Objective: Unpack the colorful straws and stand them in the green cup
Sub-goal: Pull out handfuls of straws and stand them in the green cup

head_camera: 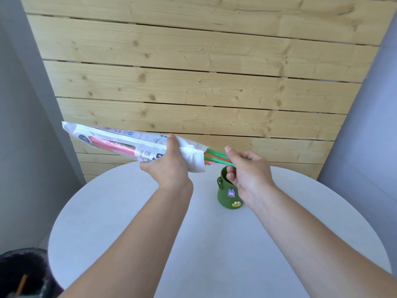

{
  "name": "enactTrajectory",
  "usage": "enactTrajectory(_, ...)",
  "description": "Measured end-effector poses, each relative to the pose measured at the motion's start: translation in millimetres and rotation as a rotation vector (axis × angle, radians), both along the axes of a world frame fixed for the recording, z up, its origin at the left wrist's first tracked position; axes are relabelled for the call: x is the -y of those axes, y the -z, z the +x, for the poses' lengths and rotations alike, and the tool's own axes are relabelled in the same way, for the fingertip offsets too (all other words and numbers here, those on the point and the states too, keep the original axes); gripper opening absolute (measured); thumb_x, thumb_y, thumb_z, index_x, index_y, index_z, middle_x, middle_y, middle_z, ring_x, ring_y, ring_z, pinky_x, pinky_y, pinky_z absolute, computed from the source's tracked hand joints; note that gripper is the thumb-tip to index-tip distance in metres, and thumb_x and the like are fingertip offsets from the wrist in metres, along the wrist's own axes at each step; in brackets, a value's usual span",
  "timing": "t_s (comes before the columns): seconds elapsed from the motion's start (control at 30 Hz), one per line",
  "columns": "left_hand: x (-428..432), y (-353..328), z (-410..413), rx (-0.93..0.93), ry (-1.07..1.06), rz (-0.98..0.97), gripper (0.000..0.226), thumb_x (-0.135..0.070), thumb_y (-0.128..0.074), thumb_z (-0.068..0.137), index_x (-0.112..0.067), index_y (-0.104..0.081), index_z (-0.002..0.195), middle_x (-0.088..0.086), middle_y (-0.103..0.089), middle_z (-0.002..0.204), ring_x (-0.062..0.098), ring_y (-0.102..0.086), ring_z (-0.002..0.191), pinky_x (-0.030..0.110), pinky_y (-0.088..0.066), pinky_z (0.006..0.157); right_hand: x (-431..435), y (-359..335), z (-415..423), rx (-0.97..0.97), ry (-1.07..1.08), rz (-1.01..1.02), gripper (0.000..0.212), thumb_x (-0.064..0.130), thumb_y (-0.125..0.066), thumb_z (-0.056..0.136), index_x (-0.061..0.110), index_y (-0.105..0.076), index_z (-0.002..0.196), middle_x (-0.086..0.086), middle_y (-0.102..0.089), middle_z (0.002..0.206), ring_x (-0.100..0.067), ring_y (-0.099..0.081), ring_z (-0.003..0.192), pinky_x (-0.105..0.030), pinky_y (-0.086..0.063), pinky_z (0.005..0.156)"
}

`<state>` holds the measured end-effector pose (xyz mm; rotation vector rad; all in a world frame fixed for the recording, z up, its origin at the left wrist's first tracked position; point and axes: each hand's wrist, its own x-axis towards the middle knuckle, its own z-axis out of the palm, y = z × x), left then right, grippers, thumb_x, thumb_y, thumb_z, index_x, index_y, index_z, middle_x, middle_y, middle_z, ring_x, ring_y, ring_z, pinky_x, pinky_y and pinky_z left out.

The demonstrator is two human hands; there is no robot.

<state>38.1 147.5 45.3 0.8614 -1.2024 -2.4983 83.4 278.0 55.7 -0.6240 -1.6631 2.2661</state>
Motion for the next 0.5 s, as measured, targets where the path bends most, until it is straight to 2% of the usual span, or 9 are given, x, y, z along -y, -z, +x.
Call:
enactTrajectory(0.13,17,3,-7,0.023,-0.039,0.042,0.082,-0.042,-0.087,0.072,-0.024,-0.038,0.135,-0.005,-0.066,0.118,0.021,-0.071,0.105,0.044,-0.059,0.099,-31,-12,0,-0.037,-0.021,0.022,0.025,0.016,-0.081,0.084,0.009,-0.058,0.093,-0.004,-0.058,0.07,-0.005,-0.05,0.038,-0.016,-0.045,0.038)
enactTrajectory(0.23,26,7,-9,0.038,-0.054,0.047,0.076,-0.042,-0.088,0.072,-0.024,-0.037,0.127,-0.006,-0.065,0.112,0.021,-0.072,0.104,0.043,-0.059,0.098,-60,-16,2,-0.038,-0.026,0.088,0.023,0.016,-0.08,0.084,0.011,-0.057,0.087,-0.004,-0.057,0.072,-0.005,-0.048,0.037,-0.016,-0.044,0.037)
enactTrajectory(0.37,29,9,-10,0.039,-0.068,0.044,0.076,-0.042,-0.087,0.074,-0.024,-0.037,0.128,-0.006,-0.065,0.112,0.022,-0.072,0.104,0.043,-0.06,0.097,-97,-18,8,-0.028,-0.044,0.149,0.022,0.016,-0.077,0.087,0.012,-0.056,0.08,-0.005,-0.055,0.074,-0.007,-0.045,0.042,-0.015,-0.04,0.036)
enactTrajectory(0.5,31,13,-15,0.041,-0.1,0.03,0.078,-0.043,-0.087,0.072,-0.024,-0.037,0.128,-0.008,-0.062,0.108,0.021,-0.071,0.104,0.044,-0.059,0.098,-135,-15,16,-0.01,-0.019,0.196,0.019,0.017,-0.076,0.087,0.011,-0.059,0.084,-0.004,-0.054,0.077,-0.008,-0.044,0.046,-0.014,-0.04,0.037)
